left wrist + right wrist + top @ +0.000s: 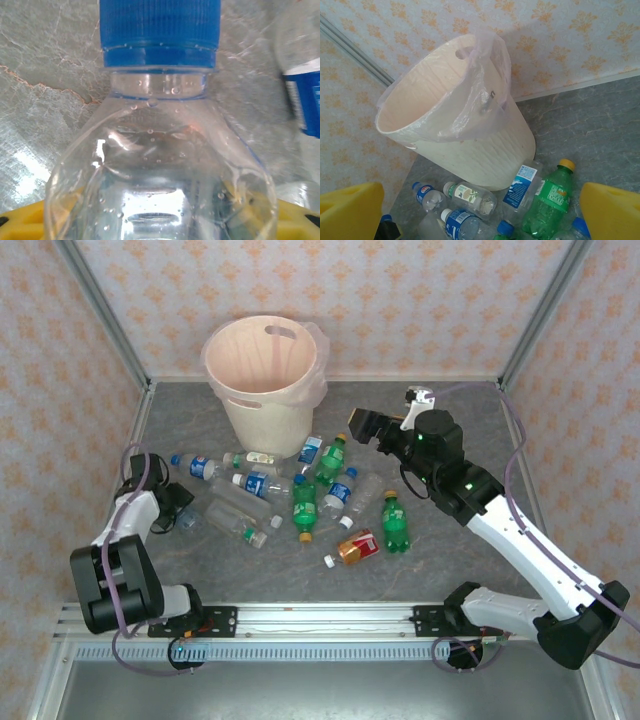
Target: Put the plastic bottles in the bin
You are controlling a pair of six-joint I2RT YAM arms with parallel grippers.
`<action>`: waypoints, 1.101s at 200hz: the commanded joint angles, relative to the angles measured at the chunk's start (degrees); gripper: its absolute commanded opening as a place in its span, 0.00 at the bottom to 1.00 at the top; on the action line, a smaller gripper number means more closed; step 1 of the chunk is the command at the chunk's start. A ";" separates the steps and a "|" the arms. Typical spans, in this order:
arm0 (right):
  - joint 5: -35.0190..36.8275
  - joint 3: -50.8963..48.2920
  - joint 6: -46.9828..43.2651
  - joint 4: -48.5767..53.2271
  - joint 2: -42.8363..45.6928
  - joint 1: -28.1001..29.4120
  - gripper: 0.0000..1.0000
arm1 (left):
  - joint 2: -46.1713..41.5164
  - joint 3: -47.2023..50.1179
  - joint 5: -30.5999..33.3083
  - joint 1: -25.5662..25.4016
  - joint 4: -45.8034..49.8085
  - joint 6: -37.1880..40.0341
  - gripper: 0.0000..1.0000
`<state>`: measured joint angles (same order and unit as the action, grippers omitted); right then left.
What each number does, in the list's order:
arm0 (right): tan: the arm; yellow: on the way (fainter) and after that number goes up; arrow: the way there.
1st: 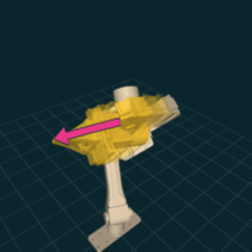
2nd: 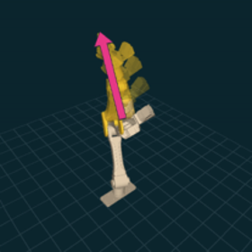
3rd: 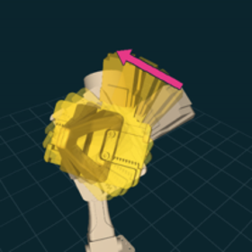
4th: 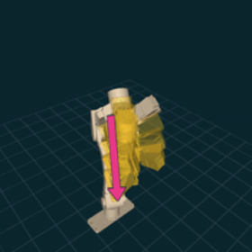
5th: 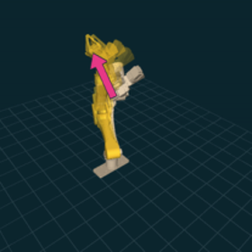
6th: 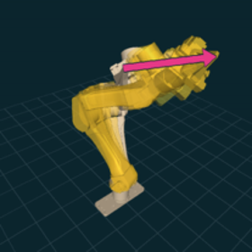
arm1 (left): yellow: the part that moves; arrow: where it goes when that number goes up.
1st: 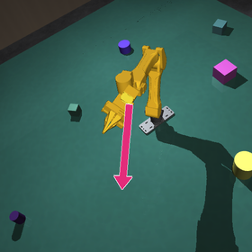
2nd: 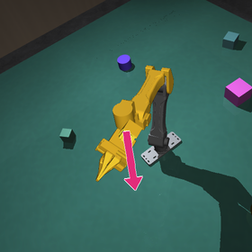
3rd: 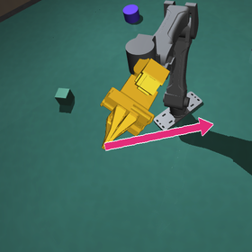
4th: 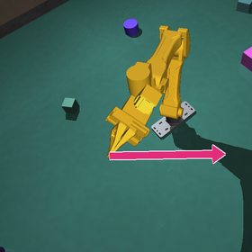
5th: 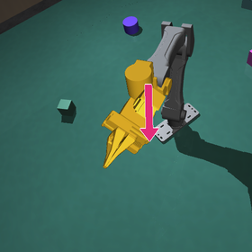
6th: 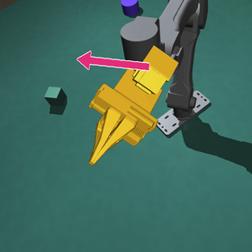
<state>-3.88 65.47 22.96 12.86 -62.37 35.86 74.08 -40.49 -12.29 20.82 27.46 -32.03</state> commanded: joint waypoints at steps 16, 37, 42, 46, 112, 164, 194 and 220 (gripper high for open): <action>0.37 1.88 1.62 0.69 -0.15 0.33 1.00 | -6.30 -5.49 -3.71 -0.29 4.07 -3.60 0.56; -0.28 1.96 2.29 0.45 -0.77 0.34 1.00 | -8.99 -9.32 -5.45 -0.90 4.78 -5.11 0.56; -0.09 2.11 2.44 0.48 -0.89 0.38 1.00 | -9.46 -10.22 -5.53 -1.03 5.08 -5.77 0.56; 0.01 2.35 2.66 0.65 -1.11 0.30 1.00 | -9.85 -10.99 -5.94 -1.08 5.14 -6.50 0.56; -0.79 3.33 5.20 -0.13 -1.22 0.27 1.00 | -11.00 -29.12 -2.88 -8.14 7.53 -10.35 0.55; -0.73 2.06 3.72 -0.31 1.13 0.27 1.00 | -9.57 -38.69 3.01 -18.43 4.45 -14.25 0.55; -1.43 2.52 3.40 0.24 1.01 0.29 0.99 | -6.82 -44.89 5.08 -22.50 1.92 -15.55 0.55; -1.98 2.64 3.78 -0.38 0.78 0.32 1.00 | -2.74 -50.72 5.76 -25.96 -1.45 -16.31 0.55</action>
<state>-4.93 67.51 27.00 13.28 -62.02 35.86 68.14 -85.89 -9.04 -2.57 31.00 -46.61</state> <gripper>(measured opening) 0.996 0.555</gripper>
